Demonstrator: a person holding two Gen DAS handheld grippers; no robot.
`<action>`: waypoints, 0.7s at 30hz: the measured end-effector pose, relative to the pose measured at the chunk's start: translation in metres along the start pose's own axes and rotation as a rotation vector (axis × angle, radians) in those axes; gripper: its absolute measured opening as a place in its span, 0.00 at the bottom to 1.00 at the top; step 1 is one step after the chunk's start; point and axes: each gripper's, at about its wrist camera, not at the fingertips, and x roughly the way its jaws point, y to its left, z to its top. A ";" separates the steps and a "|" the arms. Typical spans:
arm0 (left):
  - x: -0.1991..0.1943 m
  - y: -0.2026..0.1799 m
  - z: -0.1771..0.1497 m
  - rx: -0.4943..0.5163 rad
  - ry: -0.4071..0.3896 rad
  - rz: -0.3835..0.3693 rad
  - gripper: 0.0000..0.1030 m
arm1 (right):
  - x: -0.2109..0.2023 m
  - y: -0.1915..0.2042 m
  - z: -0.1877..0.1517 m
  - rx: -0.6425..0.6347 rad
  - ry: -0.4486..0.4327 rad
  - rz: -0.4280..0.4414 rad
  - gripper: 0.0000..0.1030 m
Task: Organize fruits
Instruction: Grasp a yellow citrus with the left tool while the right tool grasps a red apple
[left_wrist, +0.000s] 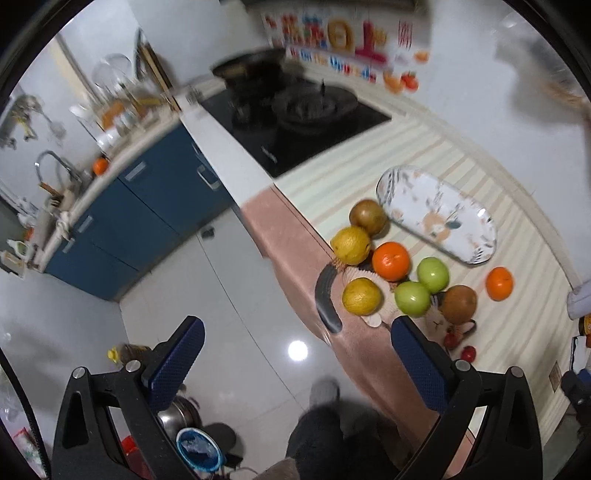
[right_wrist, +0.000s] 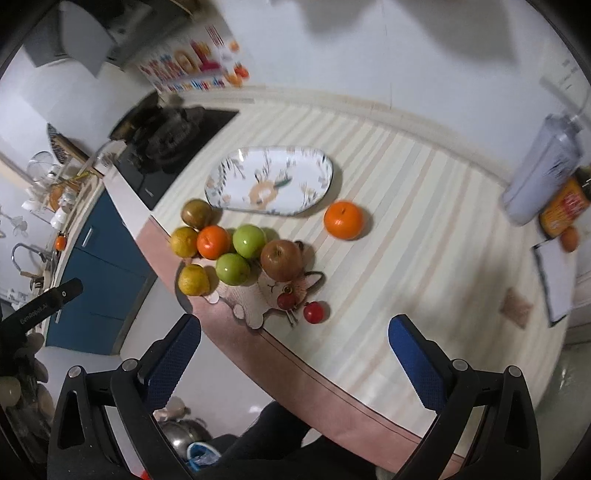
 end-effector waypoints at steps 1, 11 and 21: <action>0.013 -0.001 0.006 0.007 0.023 -0.002 1.00 | 0.014 0.001 0.003 0.005 0.012 -0.007 1.00; 0.151 -0.038 0.076 0.244 0.187 -0.100 0.93 | 0.154 0.011 0.045 0.107 0.185 -0.092 0.85; 0.214 -0.080 0.096 0.509 0.260 -0.189 0.91 | 0.212 0.021 0.054 0.192 0.289 -0.114 0.84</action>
